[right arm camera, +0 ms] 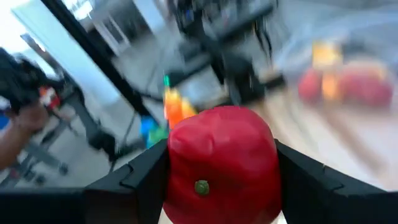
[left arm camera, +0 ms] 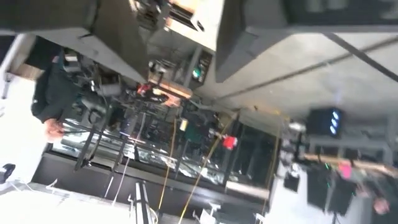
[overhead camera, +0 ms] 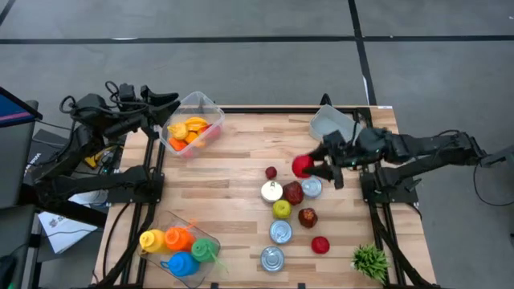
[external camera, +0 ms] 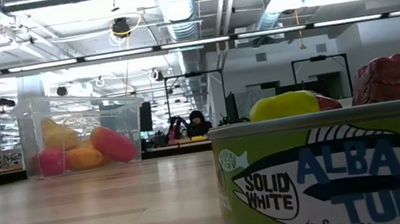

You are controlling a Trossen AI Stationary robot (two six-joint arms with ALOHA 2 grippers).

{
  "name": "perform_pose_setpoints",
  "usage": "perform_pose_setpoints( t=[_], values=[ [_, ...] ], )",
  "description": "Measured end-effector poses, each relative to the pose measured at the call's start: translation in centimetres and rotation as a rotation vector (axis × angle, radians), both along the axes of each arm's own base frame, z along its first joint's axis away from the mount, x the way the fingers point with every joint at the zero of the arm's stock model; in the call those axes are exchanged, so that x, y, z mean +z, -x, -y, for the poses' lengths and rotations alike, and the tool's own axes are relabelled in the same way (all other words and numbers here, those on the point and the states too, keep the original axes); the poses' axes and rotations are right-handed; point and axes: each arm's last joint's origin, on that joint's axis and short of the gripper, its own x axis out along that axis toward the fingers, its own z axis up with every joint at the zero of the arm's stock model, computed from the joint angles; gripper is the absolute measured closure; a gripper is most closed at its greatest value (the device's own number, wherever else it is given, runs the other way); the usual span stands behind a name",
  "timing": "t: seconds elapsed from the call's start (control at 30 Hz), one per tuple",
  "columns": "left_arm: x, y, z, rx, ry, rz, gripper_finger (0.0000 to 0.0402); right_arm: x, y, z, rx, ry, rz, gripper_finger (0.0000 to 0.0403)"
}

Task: Pick & Place Food Item
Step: Put the top red tomato into the white bin

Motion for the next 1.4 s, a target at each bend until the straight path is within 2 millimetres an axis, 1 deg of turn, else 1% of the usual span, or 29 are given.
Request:
perform_pose_setpoints(
  t=[0.1, 0.17, 0.23, 0.33, 0.43, 0.53, 0.63, 0.8, 0.97, 1.1, 1.4],
  values=[
    [-0.5, -1.5, -0.6, -0.044, 0.081, -0.021, 0.0181, 0.6, -0.7, 1.1, -0.048, 0.043, 0.072, 0.0168],
    [-1.0, -2.9, -1.2, -0.093, 0.138, -0.045, 0.0153, 0.5, -1.3, 1.7, -0.075, 0.08, 0.077, 0.0168],
    [-1.3, -4.5, -1.8, -0.151, 0.195, -0.047, 0.0129, 0.2, -2.2, 2.3, -0.088, 0.121, 0.084, 0.0168],
    [-2.0, -7.5, -2.5, -0.216, 0.294, -0.023, 0.0102, -0.6, -3.7, 3.1, -0.1, 0.206, 0.065, 0.0168],
    [-2.5, -10.6, -2.7, -0.296, 0.371, 0.029, 0.0087, -1.5, -5.3, 3.5, -0.094, 0.32, 0.057, 0.0168],
    [-3.4, -13.2, -3.0, -0.39, 0.458, 0.05, 0.008, -2.0, -6.5, 3.8, -0.094, 0.39, 0.076, 0.0168],
    [-4.3, -14.9, -3.4, -0.44, 0.549, 0.065, 0.0077, -1.8, -7.4, 4.1, -0.098, 0.436, 0.089, 0.0168],
    [-6.1, -17.4, -4.1, -0.482, 0.635, 0.048, 0.0077, -0.5, -8.8, 4.2, -0.093, 0.52, 0.104, 0.0168],
    [-6.9, -18.9, -4.4, -0.582, 0.678, 0.054, 0.0075, 0.6, -10.0, 4.3, -0.089, 0.573, 0.12, 0.0168],
    [-7.0, -19.4, -4.2, -0.669, 0.679, 0.068, 0.0074, 0.6, -10.7, 4.6, -0.08, 0.579, 0.08, 0.0168],
    [-7.1, -19.4, -4.2, -0.684, 0.681, 0.049, 0.0054, 1.4, -10.4, 4.6, -0.068, 0.575, 0.098, 0.0167]
  ],
)
